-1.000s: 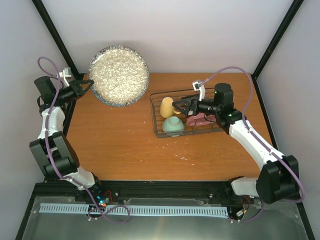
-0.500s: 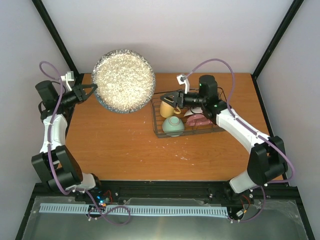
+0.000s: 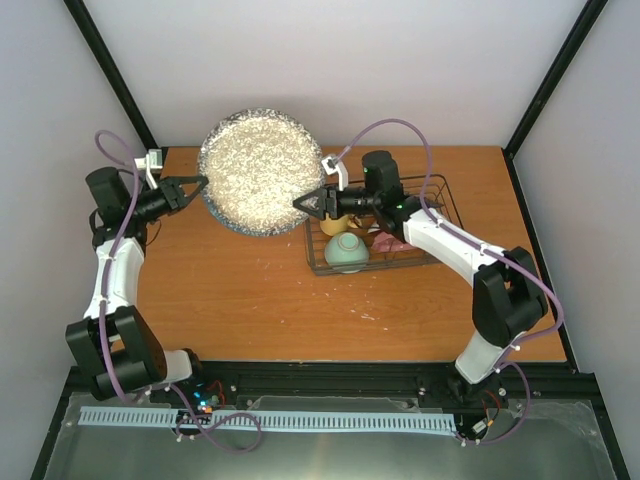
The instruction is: Load the mixed dishes into the dish rack
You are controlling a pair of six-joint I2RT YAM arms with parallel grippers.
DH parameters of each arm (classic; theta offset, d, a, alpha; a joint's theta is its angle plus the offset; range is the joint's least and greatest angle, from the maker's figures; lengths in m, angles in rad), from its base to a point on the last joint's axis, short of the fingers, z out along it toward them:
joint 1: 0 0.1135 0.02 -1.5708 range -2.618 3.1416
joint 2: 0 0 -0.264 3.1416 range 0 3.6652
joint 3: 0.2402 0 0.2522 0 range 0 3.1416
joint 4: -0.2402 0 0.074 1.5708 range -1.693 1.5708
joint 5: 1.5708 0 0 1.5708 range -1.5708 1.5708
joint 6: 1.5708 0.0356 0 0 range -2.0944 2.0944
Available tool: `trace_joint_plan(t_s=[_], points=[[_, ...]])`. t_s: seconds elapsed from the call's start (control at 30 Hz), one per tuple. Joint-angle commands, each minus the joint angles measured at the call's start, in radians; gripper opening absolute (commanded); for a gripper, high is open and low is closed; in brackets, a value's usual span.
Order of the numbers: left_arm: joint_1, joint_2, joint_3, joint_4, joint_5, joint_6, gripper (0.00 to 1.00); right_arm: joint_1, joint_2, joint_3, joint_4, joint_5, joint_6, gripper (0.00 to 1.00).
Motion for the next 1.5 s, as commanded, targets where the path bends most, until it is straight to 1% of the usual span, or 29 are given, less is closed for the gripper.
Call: trace_joint_plan(t_s=[0.0, 0.03, 0.07, 0.1, 0.13, 0.17, 0.2, 0.27, 0.33, 0.43, 0.53, 0.6, 0.73, 0.8, 0.9, 1.0, 1.1, 1.17, 1.2, 1.23, 1.27, 1.4, 1.47], points=[[-0.01, -0.074, 0.015, 0.122, 0.092, -0.09, 0.01, 0.022, 0.02, 0.038, 0.134, 0.0, 0.071, 0.57], [-0.01, -0.079, 0.011, 0.123, 0.093, -0.091, 0.01, 0.022, 0.026, 0.036, 0.169, -0.011, 0.094, 0.52], [-0.011, -0.081, 0.006, 0.124, 0.093, -0.091, 0.01, 0.023, 0.034, 0.04, 0.202, -0.027, 0.116, 0.43], [-0.013, -0.082, 0.001, 0.128, 0.093, -0.092, 0.01, 0.024, 0.044, 0.046, 0.232, -0.048, 0.137, 0.3], [-0.013, -0.081, -0.005, 0.13, 0.093, -0.093, 0.01, 0.023, 0.057, 0.055, 0.256, -0.069, 0.157, 0.14], [-0.013, -0.081, -0.008, 0.13, 0.093, -0.093, 0.01, 0.024, 0.064, 0.063, 0.27, -0.076, 0.179, 0.04], [-0.015, -0.081, -0.011, 0.131, 0.093, -0.092, 0.01, 0.026, 0.069, 0.066, 0.282, -0.078, 0.193, 0.03], [-0.016, -0.081, -0.016, 0.129, 0.089, -0.087, 0.01, 0.028, 0.07, 0.075, 0.281, -0.084, 0.191, 0.03], [-0.018, -0.081, -0.016, 0.121, 0.082, -0.076, 0.01, 0.032, 0.057, 0.069, 0.277, -0.077, 0.156, 0.03], [-0.018, -0.075, -0.009, 0.088, 0.063, -0.047, 0.01, 0.035, 0.004, 0.024, 0.294, -0.011, 0.1, 0.03], [-0.019, -0.069, -0.004, 0.063, 0.045, -0.024, 0.01, 0.034, -0.039, 0.04, 0.192, 0.04, -0.001, 0.03], [-0.018, -0.061, 0.001, 0.051, 0.038, -0.009, 0.01, 0.035, -0.061, 0.057, 0.089, 0.079, -0.079, 0.03], [-0.018, -0.047, 0.018, -0.001, 0.012, 0.037, 0.01, 0.033, -0.126, 0.055, -0.004, 0.195, -0.216, 0.03], [-0.018, -0.043, 0.027, -0.015, -0.001, 0.053, 0.01, 0.029, -0.162, 0.036, 0.005, 0.241, -0.267, 0.03], [-0.018, -0.031, 0.033, -0.015, -0.002, 0.057, 0.01, 0.022, -0.219, -0.037, 0.084, 0.298, -0.334, 0.03], [-0.018, -0.023, 0.037, -0.02, -0.009, 0.065, 0.01, 0.006, -0.234, -0.045, 0.09, 0.336, -0.355, 0.03], [-0.018, -0.016, 0.045, -0.053, -0.024, 0.093, 0.03, -0.004, -0.258, -0.071, 0.139, 0.372, -0.364, 0.03], [-0.018, -0.007, 0.054, -0.078, -0.035, 0.116, 0.06, -0.013, -0.266, -0.076, 0.156, 0.392, -0.369, 0.03], [-0.018, -0.004, 0.055, -0.084, -0.039, 0.122, 0.1, -0.016, -0.274, -0.078, 0.158, 0.407, -0.379, 0.03], [-0.018, -0.001, 0.054, -0.088, -0.047, 0.13, 0.19, -0.021, -0.279, -0.079, 0.16, 0.418, -0.388, 0.03], [-0.018, 0.002, 0.052, -0.087, -0.052, 0.133, 0.25, -0.027, -0.285, -0.079, 0.161, 0.425, -0.391, 0.03], [-0.018, 0.025, 0.05, -0.081, -0.057, 0.135, 0.38, -0.063, -0.302, -0.09, 0.176, 0.426, -0.383, 0.03], [-0.018, 0.031, 0.049, -0.076, -0.058, 0.136, 0.41, -0.073, -0.312, -0.101, 0.187, 0.426, -0.381, 0.03]])
